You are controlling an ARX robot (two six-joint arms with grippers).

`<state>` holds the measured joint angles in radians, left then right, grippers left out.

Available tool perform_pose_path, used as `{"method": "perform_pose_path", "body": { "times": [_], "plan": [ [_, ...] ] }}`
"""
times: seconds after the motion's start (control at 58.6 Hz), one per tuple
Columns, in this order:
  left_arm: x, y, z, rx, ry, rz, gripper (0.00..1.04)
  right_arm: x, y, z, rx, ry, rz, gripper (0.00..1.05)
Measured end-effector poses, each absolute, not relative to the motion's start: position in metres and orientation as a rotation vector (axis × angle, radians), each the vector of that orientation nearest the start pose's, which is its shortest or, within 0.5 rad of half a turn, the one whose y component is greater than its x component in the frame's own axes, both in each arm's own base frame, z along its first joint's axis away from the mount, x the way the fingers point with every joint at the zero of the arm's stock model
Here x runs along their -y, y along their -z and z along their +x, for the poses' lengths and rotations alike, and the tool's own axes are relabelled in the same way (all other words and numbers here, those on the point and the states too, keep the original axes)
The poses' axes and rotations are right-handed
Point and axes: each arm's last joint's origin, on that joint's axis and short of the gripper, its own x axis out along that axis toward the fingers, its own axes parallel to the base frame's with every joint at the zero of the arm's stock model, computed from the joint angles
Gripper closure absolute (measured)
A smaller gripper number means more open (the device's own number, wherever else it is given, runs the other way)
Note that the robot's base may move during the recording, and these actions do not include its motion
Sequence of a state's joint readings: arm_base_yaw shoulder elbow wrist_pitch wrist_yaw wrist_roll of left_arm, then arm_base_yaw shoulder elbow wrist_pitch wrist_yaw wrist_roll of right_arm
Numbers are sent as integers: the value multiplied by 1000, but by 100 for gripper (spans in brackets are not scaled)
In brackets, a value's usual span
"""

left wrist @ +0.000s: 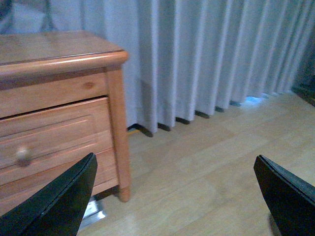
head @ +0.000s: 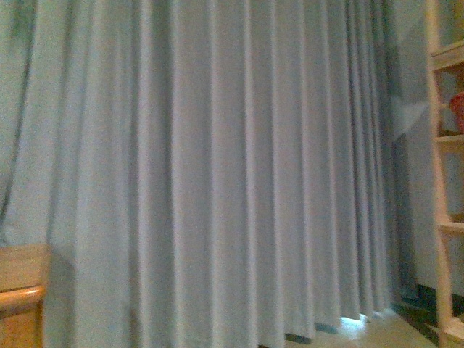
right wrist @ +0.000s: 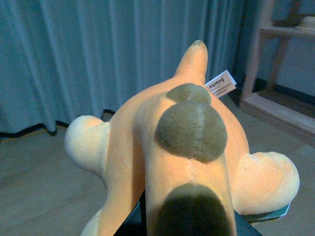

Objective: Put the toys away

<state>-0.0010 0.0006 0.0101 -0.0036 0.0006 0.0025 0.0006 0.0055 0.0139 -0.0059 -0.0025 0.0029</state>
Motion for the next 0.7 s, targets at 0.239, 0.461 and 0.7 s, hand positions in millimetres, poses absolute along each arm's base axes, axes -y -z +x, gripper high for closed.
{"method": "perform_pose_path", "body": {
  "times": [0.239, 0.461, 0.7],
  "plan": [
    [0, -167, 97, 6, -2, 2, 6, 0, -167, 97, 3, -1, 3, 95],
    [0, -167, 97, 6, 0, 2, 6, 0, -167, 97, 4, -1, 3, 95],
    [0, -167, 97, 6, 0, 2, 6, 0, -167, 97, 3, -1, 3, 95]
  ]
}}
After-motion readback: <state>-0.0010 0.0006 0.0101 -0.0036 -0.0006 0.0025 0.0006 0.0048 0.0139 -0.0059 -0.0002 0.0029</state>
